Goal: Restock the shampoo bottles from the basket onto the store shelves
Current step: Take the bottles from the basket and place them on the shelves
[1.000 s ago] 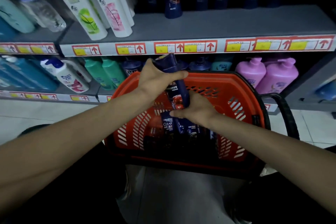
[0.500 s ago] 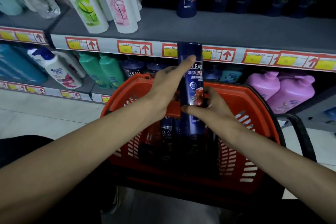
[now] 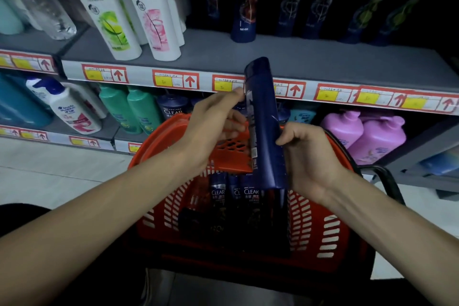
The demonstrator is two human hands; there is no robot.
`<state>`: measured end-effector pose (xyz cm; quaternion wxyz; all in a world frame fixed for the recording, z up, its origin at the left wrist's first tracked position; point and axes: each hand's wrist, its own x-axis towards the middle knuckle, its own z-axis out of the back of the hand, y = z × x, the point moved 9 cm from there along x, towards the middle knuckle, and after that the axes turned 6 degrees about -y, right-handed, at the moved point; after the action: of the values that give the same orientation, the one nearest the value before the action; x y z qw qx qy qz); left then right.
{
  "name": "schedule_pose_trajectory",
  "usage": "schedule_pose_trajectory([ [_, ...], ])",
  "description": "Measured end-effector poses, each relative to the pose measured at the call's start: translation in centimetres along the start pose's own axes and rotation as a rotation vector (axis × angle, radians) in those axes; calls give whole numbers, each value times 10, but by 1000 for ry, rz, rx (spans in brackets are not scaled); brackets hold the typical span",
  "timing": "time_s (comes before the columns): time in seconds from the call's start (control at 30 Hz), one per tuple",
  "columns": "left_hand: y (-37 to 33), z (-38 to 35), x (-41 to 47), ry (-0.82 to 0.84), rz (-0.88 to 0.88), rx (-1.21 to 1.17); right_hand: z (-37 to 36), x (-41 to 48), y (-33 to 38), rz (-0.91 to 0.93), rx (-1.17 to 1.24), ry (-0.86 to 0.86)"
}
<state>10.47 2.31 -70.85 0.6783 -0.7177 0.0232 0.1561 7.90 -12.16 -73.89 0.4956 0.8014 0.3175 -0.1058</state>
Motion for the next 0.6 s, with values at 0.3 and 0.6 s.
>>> schedule_pose_trajectory([
  [0.3,-25,-1,-17,29,-224,102,-14,-7,27,224,-100,-80],
  [0.6,-52,15,-17,-52,-309,72,-55,-13,65,685,-356,-212],
])
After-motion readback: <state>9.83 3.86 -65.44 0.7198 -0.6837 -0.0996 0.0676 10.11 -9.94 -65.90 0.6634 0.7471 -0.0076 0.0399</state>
